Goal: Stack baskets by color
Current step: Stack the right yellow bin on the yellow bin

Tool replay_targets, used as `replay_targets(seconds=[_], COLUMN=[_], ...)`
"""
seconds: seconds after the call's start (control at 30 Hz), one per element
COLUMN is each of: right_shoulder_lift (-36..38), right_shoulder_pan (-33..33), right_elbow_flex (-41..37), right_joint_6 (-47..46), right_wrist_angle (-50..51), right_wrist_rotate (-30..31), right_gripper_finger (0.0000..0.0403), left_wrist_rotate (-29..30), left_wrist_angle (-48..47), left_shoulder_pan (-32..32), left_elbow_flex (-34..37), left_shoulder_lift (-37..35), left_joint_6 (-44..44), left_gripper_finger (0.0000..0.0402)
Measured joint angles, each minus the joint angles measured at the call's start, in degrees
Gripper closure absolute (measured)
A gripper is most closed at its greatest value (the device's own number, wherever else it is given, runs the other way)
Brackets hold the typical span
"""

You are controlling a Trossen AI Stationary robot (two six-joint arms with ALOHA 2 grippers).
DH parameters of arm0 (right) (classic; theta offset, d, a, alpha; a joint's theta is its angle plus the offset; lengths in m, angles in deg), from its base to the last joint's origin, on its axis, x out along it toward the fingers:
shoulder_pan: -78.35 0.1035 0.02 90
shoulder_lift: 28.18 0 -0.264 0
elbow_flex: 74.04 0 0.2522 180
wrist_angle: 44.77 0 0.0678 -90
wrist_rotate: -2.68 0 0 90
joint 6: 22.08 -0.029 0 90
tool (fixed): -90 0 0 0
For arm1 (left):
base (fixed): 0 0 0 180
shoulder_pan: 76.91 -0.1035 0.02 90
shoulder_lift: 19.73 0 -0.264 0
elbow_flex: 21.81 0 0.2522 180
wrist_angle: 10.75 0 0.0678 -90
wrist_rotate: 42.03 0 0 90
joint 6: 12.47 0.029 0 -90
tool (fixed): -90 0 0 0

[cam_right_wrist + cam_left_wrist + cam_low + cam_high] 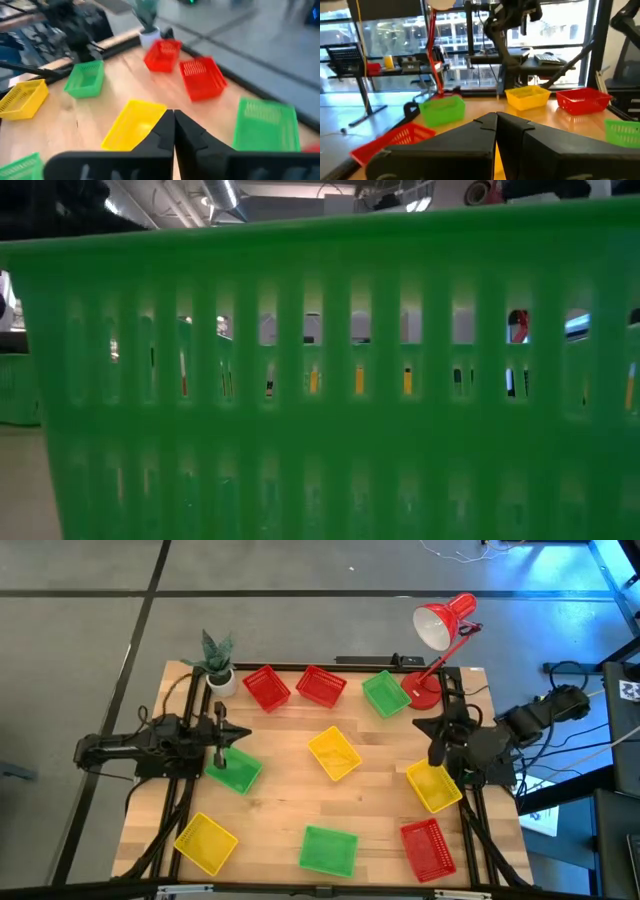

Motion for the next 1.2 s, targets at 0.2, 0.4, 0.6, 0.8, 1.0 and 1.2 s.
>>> replay_targets(seconds=[0.2, 0.4, 0.6, 0.8, 1.0, 1.2], right_shoulder_lift=[-5.3, -7.7, -9.7, -13.2, -19.6, -26.3], right_shoulder_pan=[-3.4, -8.2, -11.8, -15.4, -16.2, -17.6], right_elbow_flex=[10.1, 13.7, 13.6, 13.6, 13.5, 13.5], right_joint_6=[-9.8, -15.0, -14.6, -25.8, -26.4, -27.0], right_wrist_angle=[13.5, 21.1, 21.8, 24.1, 24.8, 29.0], right_wrist_rotate=[-12.5, -24.8, -33.5, -39.3, -43.9, -50.6], right_gripper_finger=[0.0377, 0.0325, 0.0274, 0.0245, 0.0254, 0.0260], left_wrist_rotate=[1.3, 1.4, 1.5, 1.5, 1.5, 0.9], left_wrist_angle=[-14.9, -19.9, -21.1, -21.3, -22.0, -28.9], left_shoulder_pan=[0.0, 0.0, 0.0, 0.0, 0.0, 0.0], left_elbow_flex=[-10.7, -17.5, -21.1, -23.7, -26.9, -33.5], left_shoulder_lift=[6.7, 15.6, 21.9, 25.3, 28.3, 34.0], left_joint_6=[0.1, 0.2, 0.1, 0.1, -1.3, -1.4], left_gripper_finger=[0.0401, 0.0401, 0.0401, 0.0401, 0.0401, 0.0401])
